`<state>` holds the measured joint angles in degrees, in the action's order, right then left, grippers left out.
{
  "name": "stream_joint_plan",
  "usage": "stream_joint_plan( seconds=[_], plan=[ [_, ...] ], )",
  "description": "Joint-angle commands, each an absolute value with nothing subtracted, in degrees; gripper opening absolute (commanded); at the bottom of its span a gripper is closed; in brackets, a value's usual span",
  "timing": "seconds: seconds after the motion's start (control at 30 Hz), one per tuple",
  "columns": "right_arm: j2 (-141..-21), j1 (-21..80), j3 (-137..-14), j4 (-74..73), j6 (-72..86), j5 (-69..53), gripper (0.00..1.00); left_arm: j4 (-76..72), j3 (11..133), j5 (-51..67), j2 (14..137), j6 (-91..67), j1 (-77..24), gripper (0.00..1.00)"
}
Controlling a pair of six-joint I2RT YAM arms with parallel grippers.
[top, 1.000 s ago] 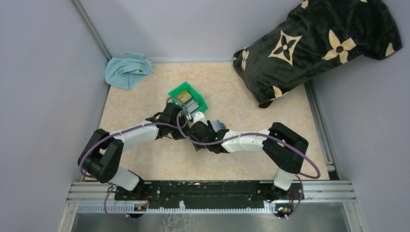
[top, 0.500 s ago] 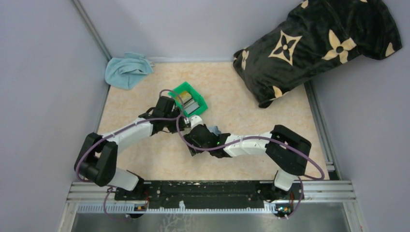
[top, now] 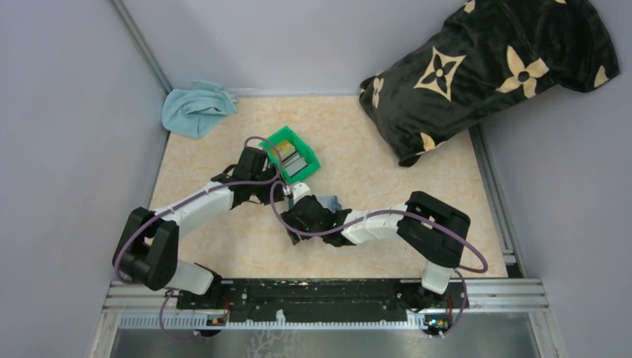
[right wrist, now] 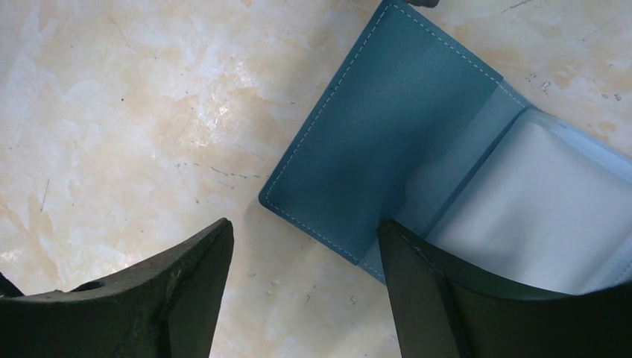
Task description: Take the credit cards out of the card holder
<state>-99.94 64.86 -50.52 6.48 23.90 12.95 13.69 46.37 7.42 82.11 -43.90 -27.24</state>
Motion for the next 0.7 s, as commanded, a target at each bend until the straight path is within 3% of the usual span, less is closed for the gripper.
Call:
stream_joint_plan(
  seconds=[0.0,0.2,0.67],
  plan=[
    [-99.86,65.05,-48.63,10.44,25.12,12.01,0.72,13.42,45.63,9.2,82.72,-44.15,-27.69,0.47],
    [-99.19,64.53,-47.19,12.71,25.4,10.87,0.72,13.38,43.99,7.72,83.78,-43.59,-30.75,0.42],
    [-92.92,63.19,-42.76,16.09,26.75,9.88,0.7,12.93,41.68,4.64,91.04,-43.42,-34.37,0.41]
  ],
)
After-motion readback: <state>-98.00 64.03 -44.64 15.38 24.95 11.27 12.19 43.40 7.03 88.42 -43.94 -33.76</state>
